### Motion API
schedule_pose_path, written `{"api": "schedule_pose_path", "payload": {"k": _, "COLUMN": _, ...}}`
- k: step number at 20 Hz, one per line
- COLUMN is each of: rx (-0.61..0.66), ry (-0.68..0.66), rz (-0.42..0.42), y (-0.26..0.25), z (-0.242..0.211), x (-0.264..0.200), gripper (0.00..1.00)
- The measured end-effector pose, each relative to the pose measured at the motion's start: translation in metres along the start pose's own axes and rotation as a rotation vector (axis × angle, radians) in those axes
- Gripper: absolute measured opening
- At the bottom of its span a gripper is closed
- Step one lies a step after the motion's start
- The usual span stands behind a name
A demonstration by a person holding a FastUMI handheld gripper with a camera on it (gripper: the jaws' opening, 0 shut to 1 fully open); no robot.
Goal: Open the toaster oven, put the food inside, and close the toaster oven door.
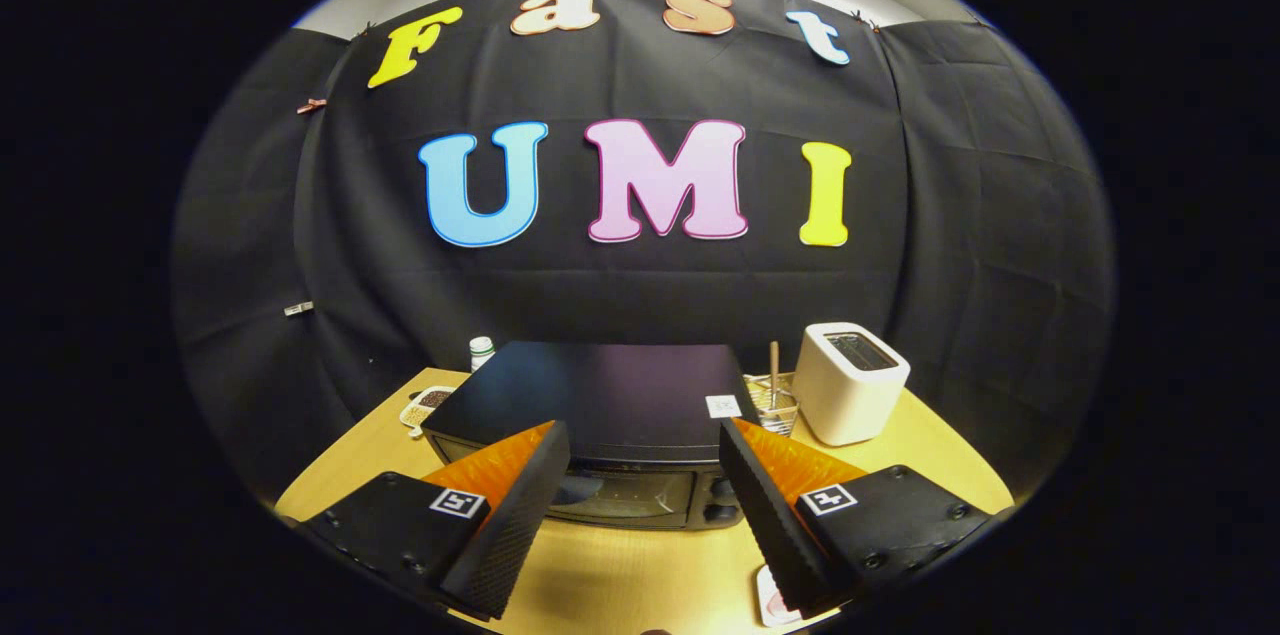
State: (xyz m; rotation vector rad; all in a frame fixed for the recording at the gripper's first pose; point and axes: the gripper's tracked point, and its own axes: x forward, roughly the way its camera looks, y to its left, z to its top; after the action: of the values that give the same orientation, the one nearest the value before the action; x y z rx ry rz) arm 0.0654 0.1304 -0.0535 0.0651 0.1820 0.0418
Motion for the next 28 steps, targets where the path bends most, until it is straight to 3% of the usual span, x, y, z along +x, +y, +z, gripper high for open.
{"api": "schedule_pose_path", "payload": {"k": 15, "rx": 0.003, "ry": 0.151, "rz": -0.062, "y": 0.058, "z": -0.078, "x": 0.065, "gripper": 0.99}}
{"api": "schedule_pose_path", "payload": {"k": 28, "rx": 0.009, "ry": 0.189, "rz": -0.036, "y": 0.061, "z": -0.104, "x": 0.025, "gripper": 0.99}}
